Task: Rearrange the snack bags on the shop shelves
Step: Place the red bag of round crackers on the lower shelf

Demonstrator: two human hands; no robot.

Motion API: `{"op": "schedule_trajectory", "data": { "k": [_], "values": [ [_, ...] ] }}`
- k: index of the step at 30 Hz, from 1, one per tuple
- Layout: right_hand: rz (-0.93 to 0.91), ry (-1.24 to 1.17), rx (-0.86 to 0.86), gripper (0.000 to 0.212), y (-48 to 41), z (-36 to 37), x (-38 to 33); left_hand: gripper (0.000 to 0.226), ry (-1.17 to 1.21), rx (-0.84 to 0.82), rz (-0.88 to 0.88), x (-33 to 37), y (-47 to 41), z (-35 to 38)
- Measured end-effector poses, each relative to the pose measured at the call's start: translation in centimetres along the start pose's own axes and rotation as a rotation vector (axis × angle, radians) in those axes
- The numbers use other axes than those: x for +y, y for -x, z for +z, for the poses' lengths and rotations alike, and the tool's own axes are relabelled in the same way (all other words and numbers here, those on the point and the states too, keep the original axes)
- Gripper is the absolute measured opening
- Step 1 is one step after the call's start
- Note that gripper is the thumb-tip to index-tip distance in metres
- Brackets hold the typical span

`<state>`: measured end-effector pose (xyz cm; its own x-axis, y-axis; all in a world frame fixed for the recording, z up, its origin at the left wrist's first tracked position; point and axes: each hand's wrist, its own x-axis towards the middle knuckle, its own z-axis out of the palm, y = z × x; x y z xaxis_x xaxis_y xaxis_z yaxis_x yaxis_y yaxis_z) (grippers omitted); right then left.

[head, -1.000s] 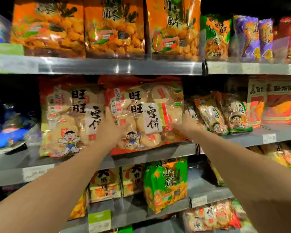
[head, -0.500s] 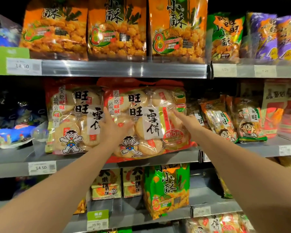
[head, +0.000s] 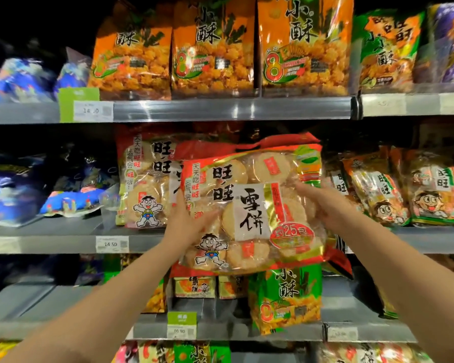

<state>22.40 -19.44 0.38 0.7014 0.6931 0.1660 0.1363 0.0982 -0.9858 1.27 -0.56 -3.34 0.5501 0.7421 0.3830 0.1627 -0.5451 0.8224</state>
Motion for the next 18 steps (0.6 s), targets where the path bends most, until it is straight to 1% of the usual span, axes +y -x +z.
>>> {"op": "schedule_trajectory", "data": {
  "k": [1, 2, 5, 6, 7, 9, 10, 11, 12, 13, 14, 16, 18],
  "values": [
    [-0.006, -0.04, -0.008, 0.021, 0.3, -0.3, 0.1, 0.096, 0.001, -0.001, 0.007, -0.1, 0.3, -0.2],
    [-0.01, -0.084, -0.016, 0.02, 0.7, -0.5, 0.1, 0.093, 0.013, -0.002, 0.016, -0.1, 0.6, -0.4],
    [-0.006, -0.15, 0.007, 0.046, 2.1, -1.2, 0.5, 0.1, 0.063, -0.043, -0.011, -0.4, 1.2, -1.5],
    [0.003, -0.164, 0.018, 0.055, 2.6, -1.7, 0.7, 0.098, 0.054, -0.069, -0.032, -0.6, 1.2, -2.0],
    [-0.002, -0.183, 0.028, 0.063, 3.1, -2.3, 0.8, 0.091, 0.026, -0.091, -0.043, -0.8, 1.2, -2.6],
    [-0.036, -0.194, 0.038, 0.083, 3.9, -3.5, 1.1, 0.067, -0.046, -0.084, -0.038, -1.2, 0.7, -4.1],
    [-0.055, -0.186, 0.043, 0.086, 4.4, -4.0, 1.2, 0.057, -0.095, -0.052, -0.041, -1.5, 0.4, -5.2],
    [-0.072, -0.189, 0.043, 0.075, 4.8, -4.6, 1.3, 0.049, -0.149, -0.01, -0.052, -1.9, 0.0, -6.3],
    [-0.094, -0.183, 0.027, 0.055, 5.6, -4.9, 1.3, 0.044, -0.195, 0.028, -0.072, -2.4, -0.6, -7.4],
    [-0.107, -0.169, 0.034, 0.043, 6.2, -5.2, 1.7, 0.041, -0.235, 0.068, -0.093, -2.9, -1.2, -8.3],
    [-0.117, -0.128, 0.04, 0.046, 6.9, -5.5, 2.3, 0.041, -0.273, 0.108, -0.111, -3.4, -1.8, -9.2],
    [-0.104, -0.06, 0.079, 0.074, 8.0, -5.4, 3.7, 0.048, -0.342, 0.19, -0.125, -4.4, -3.2, -10.3],
    [-0.083, -0.049, 0.105, 0.093, 8.4, -5.3, 5.3, 0.062, -0.405, 0.222, -0.125, -5.2, -4.6, -11.1]
  ]
}}
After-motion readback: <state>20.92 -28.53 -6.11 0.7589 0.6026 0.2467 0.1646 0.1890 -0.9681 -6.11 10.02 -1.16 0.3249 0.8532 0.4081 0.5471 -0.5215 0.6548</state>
